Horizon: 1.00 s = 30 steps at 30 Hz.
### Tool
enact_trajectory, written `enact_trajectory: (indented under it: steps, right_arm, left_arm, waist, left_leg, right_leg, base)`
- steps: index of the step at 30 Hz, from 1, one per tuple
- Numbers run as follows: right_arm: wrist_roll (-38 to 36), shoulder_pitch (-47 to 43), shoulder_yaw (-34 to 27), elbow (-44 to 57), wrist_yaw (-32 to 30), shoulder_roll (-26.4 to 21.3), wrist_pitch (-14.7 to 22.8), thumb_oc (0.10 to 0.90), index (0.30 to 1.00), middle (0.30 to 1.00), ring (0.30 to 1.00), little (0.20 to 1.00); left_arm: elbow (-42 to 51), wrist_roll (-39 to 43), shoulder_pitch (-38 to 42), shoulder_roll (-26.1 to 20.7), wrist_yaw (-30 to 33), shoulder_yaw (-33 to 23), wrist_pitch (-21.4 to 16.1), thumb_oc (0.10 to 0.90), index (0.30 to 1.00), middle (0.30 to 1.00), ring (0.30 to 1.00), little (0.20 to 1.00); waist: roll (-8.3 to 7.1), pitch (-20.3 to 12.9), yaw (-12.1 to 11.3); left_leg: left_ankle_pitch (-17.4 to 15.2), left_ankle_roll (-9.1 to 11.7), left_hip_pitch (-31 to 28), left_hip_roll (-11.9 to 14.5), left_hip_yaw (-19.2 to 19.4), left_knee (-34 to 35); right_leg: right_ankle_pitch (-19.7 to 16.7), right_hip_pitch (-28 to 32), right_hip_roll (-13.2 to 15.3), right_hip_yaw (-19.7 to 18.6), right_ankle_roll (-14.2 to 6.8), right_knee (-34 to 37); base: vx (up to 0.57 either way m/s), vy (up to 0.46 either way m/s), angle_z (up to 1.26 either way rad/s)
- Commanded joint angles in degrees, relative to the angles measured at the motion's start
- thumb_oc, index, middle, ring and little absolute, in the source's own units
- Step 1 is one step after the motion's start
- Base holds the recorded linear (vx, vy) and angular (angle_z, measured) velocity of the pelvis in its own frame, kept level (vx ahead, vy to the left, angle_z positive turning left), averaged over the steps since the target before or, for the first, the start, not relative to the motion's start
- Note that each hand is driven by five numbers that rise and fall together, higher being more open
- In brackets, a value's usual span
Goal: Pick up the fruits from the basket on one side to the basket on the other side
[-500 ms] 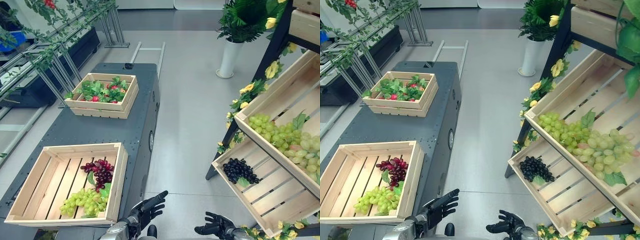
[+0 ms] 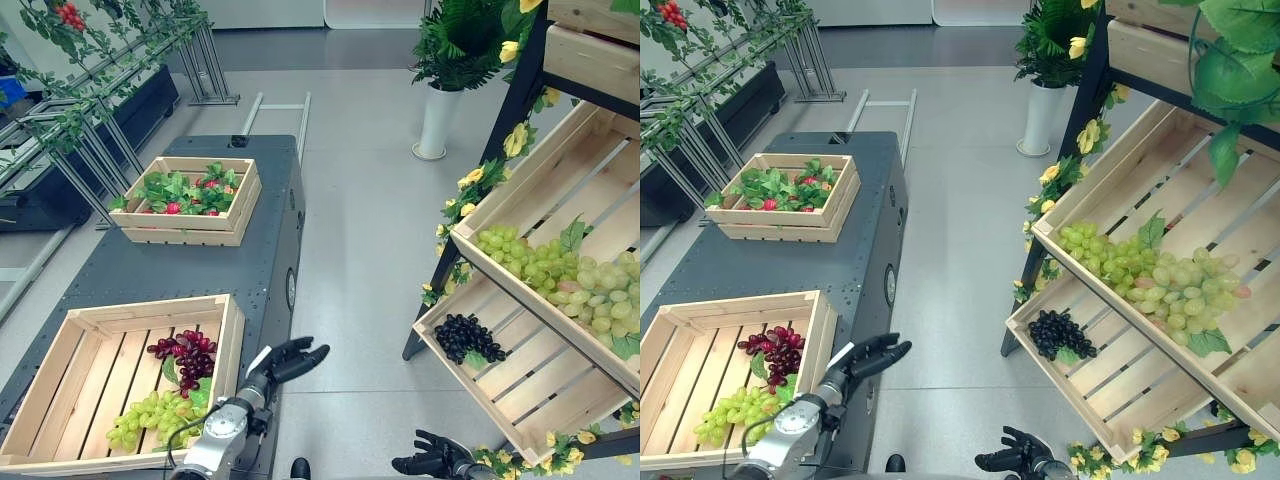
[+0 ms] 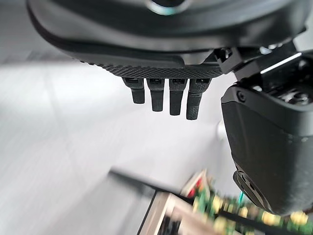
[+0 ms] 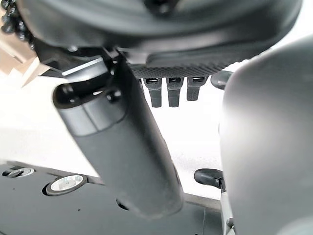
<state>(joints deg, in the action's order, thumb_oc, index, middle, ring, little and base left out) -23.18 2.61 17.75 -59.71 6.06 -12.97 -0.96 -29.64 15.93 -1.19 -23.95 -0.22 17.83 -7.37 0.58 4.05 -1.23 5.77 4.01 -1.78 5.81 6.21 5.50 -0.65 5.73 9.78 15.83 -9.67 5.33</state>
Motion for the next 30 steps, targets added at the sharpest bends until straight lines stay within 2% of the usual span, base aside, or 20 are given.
enact_trajectory:
  steps: [1,5,8,12,14,21,30]
  right_arm:
    - [-2.94,-1.27,-1.49,0.71,-1.63,-1.91,2.77,0.800,0.900,0.900,0.900,0.900]
    - [-2.08,0.34,-2.74,-0.30,-1.35,-1.93,4.04,0.800,0.900,0.900,0.900,0.900]
    - [-2.02,0.90,-3.07,-0.45,-1.48,-2.08,4.34,0.800,0.900,0.900,0.900,0.900]
    - [-1.24,1.44,-3.61,-1.13,-0.78,-2.47,5.10,0.800,0.900,0.900,0.900,0.900]
    - [-0.03,1.42,-3.44,-1.62,-0.61,-2.71,5.37,0.800,0.900,0.900,0.900,0.900]
    - [2.07,0.91,-2.40,-2.51,0.31,-3.16,5.96,0.800,0.900,0.900,0.900,0.900]
    - [3.56,-0.67,-0.61,-1.78,0.79,-4.07,5.51,0.800,0.900,0.900,0.900,0.900]
  left_arm:
    - [3.52,-8.89,8.30,-3.17,8.21,-4.05,-4.68,0.800,0.900,0.900,0.900,0.900]
    - [5.92,-17.45,7.07,-7.18,12.79,-7.93,-0.78,0.800,0.900,0.900,0.900,0.900]
    - [6.34,-20.21,6.18,-9.03,14.64,-9.20,0.73,0.800,0.900,0.900,0.900,0.900]
    - [5.26,-26.16,4.94,-11.82,18.54,-10.97,3.51,0.800,0.900,0.900,0.900,0.900]
    - [3.66,-29.35,3.85,-13.54,22.51,-12.31,5.46,0.800,0.900,0.900,0.900,0.900]
    - [-0.68,-34.39,0.15,-15.28,32.86,-16.39,8.87,0.800,0.900,0.900,0.900,0.900]
    - [-3.71,-39.80,-0.89,-15.12,36.31,-17.15,15.07,0.800,0.900,0.900,0.900,0.900]
  waist:
    - [1.20,0.37,-2.11]
    - [0.95,-0.09,-2.92]
    - [0.89,-0.24,-3.24]
    - [0.83,-0.04,-3.51]
    - [0.90,0.10,-3.73]
    - [0.93,0.83,-4.86]
    - [1.17,2.61,-6.39]
  left_leg:
    - [-3.76,-0.51,0.08,-2.43,-2.07,-0.50]
    - [-3.93,-0.55,0.15,-2.97,-2.91,-0.50]
    - [-3.91,-0.54,0.36,-3.16,-3.13,-0.50]
    - [-3.93,-0.72,0.43,-3.46,-3.17,-0.50]
    - [-4.00,-0.88,0.52,-3.79,-3.28,-0.50]
    - [-4.19,-1.12,1.18,-4.19,-3.61,-1.12]
    - [-3.92,-1.33,3.30,-4.52,-4.81,-1.57]
  right_leg:
    - [-0.21,-1.49,-0.38,0.79,2.63,-2.17]
    - [-0.27,-0.96,-0.39,1.76,2.71,-1.49]
    - [-0.19,-0.95,-0.41,2.08,2.70,-1.37]
    - [-0.05,-1.12,-0.41,2.17,2.70,-1.40]
    - [-0.23,-1.31,-0.31,2.12,2.59,-1.17]
    - [0.37,-1.99,-0.23,2.36,2.70,-2.03]
    - [1.49,-3.77,-0.04,3.68,2.95,-4.09]
  base:
    - [0.02,0.010,0.06]
    - [0.05,0.021,0.08]
    - [0.04,0.024,0.03]
    - [0.04,0.033,0.02]
    - [0.04,0.055,0.01]
    - [0.04,0.057,0.02]
    - [0.00,0.061,0.07]
